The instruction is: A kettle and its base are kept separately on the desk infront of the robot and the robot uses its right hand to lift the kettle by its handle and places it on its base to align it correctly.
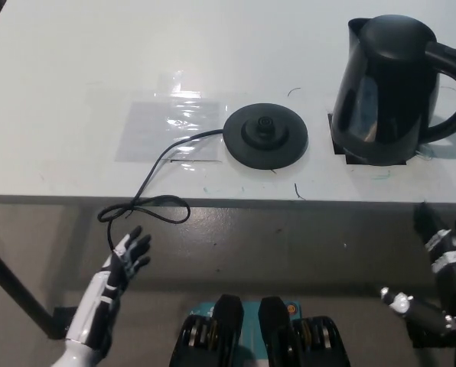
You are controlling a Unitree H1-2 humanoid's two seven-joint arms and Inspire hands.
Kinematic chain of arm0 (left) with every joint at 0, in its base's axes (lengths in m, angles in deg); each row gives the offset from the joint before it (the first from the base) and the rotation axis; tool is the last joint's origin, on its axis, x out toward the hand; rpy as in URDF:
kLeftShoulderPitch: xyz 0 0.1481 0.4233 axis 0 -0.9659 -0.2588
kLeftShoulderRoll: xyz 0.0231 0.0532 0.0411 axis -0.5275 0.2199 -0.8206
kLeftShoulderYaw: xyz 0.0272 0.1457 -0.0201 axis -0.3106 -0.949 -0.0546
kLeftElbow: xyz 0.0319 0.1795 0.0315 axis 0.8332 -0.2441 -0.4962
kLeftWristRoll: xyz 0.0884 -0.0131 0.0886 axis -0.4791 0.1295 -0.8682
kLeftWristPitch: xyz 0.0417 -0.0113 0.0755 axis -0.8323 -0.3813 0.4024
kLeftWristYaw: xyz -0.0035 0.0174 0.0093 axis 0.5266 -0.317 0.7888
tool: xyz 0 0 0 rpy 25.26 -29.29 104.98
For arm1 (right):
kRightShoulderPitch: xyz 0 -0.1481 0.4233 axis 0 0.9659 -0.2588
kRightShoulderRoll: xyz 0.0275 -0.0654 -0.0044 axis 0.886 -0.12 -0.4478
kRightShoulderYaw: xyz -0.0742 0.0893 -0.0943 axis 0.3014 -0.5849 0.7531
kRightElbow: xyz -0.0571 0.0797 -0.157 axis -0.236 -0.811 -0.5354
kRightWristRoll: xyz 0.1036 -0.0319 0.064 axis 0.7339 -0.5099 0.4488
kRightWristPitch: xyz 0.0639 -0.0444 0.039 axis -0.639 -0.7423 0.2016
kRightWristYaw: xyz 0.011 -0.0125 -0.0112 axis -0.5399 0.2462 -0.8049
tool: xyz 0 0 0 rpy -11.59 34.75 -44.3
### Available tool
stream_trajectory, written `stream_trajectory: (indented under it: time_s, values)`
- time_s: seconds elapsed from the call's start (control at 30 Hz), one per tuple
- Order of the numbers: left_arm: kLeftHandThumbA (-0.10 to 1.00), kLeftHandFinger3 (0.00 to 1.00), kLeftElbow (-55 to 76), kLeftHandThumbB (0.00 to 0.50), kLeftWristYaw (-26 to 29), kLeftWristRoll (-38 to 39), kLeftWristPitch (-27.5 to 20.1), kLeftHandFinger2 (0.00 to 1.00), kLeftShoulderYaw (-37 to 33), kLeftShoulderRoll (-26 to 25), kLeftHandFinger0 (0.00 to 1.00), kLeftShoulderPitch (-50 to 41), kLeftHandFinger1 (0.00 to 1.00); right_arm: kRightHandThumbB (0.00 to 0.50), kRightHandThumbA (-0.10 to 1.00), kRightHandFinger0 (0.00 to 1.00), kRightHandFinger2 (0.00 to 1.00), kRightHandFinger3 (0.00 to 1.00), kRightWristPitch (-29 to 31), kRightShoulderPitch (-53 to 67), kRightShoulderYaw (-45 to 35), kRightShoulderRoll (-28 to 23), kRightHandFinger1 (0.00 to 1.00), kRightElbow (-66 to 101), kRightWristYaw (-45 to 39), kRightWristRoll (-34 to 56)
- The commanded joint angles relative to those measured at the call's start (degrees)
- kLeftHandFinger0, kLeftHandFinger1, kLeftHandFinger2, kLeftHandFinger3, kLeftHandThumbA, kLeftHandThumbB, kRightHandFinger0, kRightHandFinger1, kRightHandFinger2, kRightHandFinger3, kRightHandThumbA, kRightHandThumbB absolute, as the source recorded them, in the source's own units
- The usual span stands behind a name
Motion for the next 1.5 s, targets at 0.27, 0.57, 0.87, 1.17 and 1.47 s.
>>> stream_trajectory:
  time_s: [0.27, 0.57, 0.87, 1.17, 1.47]
  values:
    - [1.00, 1.00, 3.3, 0.115, -0.7, -0.5, -3.4, 1.00, -0.8, 0.0, 1.00, -0.4, 1.00, 0.334, 1.00, 1.00, 1.00, 1.00, -2.4, -6.4, -8.9, -2.7, 1.00, 11.8, 3.9, 5.9]
    - [1.00, 1.00, 3.3, 0.111, -0.5, -0.5, -3.1, 1.00, 0.1, -0.9, 1.00, -0.3, 1.00, 0.355, 1.00, 1.00, 1.00, 1.00, -10.1, -15.2, -12.7, -9.0, 1.00, 6.9, 2.3, 11.5]
    - [0.98, 1.00, 2.9, 0.100, -1.0, 0.1, -3.2, 1.00, 0.7, -1.1, 1.00, 0.2, 1.00, 0.322, 1.00, 1.00, 1.00, 1.00, -11.4, -26.8, -12.2, -13.9, 1.00, -8.0, 0.6, 11.4]
    - [0.99, 1.00, 2.3, 0.103, -0.9, -0.8, -2.9, 1.00, 0.7, -1.0, 1.00, 0.0, 1.00, 0.315, 0.99, 1.00, 1.00, 1.00, -14.5, -35.7, -11.1, -13.2, 1.00, -18.4, -2.2, 15.3]
    - [1.00, 1.00, 1.8, 0.108, -0.8, -0.8, -3.1, 1.00, 1.0, -1.0, 1.00, 0.2, 1.00, 0.267, 1.00, 1.00, 1.00, 1.00, -14.0, -41.8, -9.2, -11.4, 1.00, -28.5, -4.0, 14.7]
